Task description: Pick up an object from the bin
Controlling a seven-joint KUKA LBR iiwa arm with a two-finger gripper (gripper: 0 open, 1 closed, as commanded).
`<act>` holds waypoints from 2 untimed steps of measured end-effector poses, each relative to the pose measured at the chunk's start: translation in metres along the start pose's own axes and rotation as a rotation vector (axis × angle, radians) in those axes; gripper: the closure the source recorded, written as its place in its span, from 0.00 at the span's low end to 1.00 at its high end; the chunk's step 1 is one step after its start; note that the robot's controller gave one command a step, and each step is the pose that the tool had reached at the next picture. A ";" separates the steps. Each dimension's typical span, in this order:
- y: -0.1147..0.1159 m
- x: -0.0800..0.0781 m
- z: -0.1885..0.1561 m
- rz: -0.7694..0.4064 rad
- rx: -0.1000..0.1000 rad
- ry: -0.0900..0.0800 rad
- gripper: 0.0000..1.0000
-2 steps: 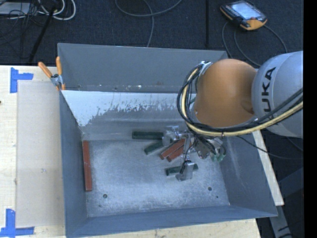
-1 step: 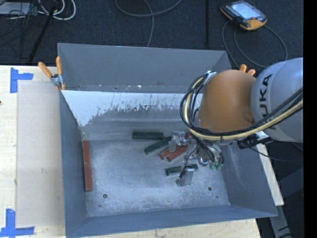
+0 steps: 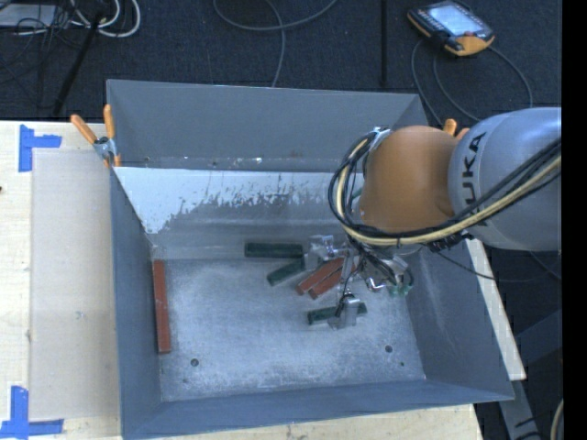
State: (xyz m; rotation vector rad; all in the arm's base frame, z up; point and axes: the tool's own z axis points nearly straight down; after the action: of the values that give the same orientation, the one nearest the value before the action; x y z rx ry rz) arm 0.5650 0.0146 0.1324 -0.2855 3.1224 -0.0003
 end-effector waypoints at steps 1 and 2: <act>-0.026 -0.003 0.039 0.095 -0.001 0.004 0.00; -0.004 -0.029 0.055 0.211 -0.001 0.011 1.00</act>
Offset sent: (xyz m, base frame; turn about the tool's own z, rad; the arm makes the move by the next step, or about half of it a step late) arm 0.0300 -0.0002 -0.0552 0.2121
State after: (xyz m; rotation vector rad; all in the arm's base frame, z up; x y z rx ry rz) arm 0.5946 0.0156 0.0778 0.0449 3.1461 0.0013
